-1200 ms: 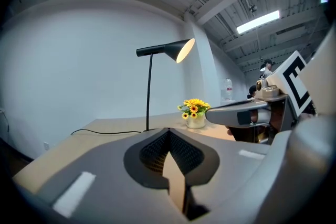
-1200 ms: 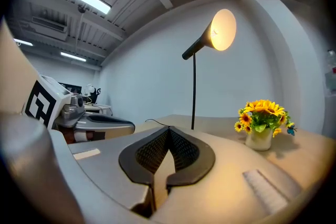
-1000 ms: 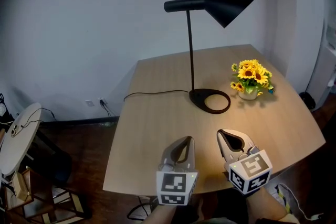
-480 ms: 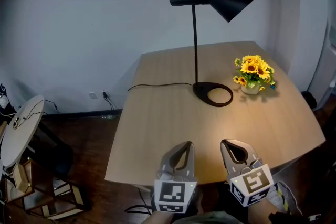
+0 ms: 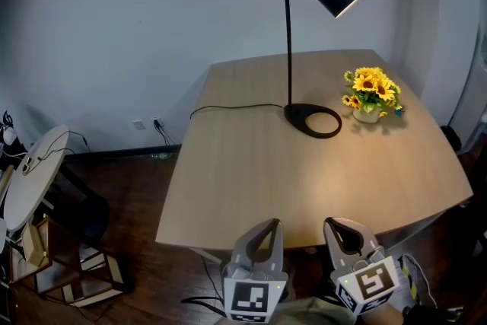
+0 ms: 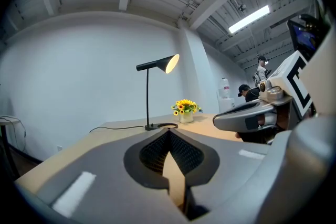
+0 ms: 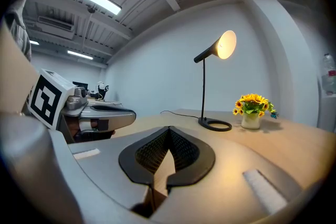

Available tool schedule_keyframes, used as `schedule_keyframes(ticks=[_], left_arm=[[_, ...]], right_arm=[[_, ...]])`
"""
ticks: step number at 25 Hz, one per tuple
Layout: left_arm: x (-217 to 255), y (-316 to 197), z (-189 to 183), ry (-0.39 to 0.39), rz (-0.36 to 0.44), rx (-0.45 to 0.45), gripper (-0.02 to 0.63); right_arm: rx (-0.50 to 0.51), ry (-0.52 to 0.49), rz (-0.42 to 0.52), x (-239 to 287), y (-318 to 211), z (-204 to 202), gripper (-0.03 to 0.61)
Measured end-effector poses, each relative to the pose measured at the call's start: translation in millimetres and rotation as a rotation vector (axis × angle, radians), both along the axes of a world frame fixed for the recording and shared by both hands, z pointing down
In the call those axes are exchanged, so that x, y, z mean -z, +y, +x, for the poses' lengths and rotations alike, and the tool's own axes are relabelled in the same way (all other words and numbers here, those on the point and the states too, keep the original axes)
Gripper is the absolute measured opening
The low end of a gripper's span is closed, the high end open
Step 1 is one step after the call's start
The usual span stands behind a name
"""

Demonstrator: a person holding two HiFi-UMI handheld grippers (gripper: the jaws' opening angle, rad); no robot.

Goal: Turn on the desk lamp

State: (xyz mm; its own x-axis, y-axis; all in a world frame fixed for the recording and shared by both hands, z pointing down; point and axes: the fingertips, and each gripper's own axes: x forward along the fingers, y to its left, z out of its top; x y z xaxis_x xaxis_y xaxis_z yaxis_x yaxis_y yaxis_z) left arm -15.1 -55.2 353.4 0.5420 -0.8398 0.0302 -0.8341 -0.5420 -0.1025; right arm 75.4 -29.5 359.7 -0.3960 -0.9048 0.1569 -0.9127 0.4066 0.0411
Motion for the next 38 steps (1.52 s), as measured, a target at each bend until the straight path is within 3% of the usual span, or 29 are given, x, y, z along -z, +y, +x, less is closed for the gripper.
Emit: schedule_keyframes(ticks=[13, 38], left_arm=[[-7, 55, -6, 0.01, 0.012, -0.012, -0.003], [-26, 51, -10, 0.011, 0.001, 0.008, -0.003]], right_arm=[[0.003, 0.005, 0.01, -7, 51, -12, -0.002], [-0.043, 0.0, -0.009, -30, 52, -1, -0.003]])
